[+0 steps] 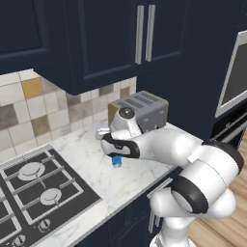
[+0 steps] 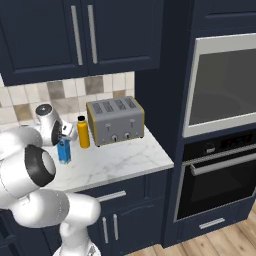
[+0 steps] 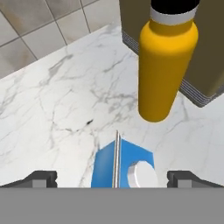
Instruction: Move the drinks to the dining counter.
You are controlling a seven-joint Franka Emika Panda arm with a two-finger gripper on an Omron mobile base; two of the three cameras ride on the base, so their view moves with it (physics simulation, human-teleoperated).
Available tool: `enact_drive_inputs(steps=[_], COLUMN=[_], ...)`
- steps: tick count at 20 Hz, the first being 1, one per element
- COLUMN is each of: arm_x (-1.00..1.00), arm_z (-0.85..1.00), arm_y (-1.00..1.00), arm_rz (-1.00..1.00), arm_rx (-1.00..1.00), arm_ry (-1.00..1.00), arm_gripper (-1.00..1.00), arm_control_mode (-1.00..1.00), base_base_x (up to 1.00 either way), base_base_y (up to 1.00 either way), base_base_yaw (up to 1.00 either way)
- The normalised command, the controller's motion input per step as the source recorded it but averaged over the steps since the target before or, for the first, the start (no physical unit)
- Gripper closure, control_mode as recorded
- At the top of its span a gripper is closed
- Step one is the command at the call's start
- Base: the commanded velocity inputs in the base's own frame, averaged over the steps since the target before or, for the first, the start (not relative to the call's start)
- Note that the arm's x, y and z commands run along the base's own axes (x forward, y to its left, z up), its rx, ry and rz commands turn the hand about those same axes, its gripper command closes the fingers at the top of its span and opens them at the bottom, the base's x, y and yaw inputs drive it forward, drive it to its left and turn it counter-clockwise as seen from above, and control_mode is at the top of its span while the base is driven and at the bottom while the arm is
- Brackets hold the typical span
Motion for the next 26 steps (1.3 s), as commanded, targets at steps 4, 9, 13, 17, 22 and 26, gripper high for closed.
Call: enact_drive_inputs(steps=[4, 9, 13, 17, 22, 26], arm_x=[0.06, -0.05, -0.03, 0.00, -0.31, -0.66], arm_z=[-0.22, -0.39, -0.23, -0.02, 0.17, 0.93], arm_y=[0.00, 0.00, 0.00, 0.00, -0.08, -0.32], arm_rz=[0.00, 0.00, 0.00, 0.00, 0.04, 0.03], arm_rx=[0.00, 0.00, 0.00, 0.00, 0.00, 0.00], arm_ry=[-0.09, -0.04, 0.00, 0.00, -0.12, -0.35], arm_gripper=[-1.00, 1.00, 1.00, 1.00, 1.00, 1.00], arm_control_mode=[-1.00, -1.00, -1.00, -1.00, -1.00, -1.00], base_base_x=[0.00, 0.00, 0.00, 0.00, 0.00, 0.00], base_base_y=[0.00, 0.00, 0.00, 0.00, 0.00, 0.00], base_base_yaw=[0.00, 0.00, 0.00, 0.00, 0.00, 0.00])
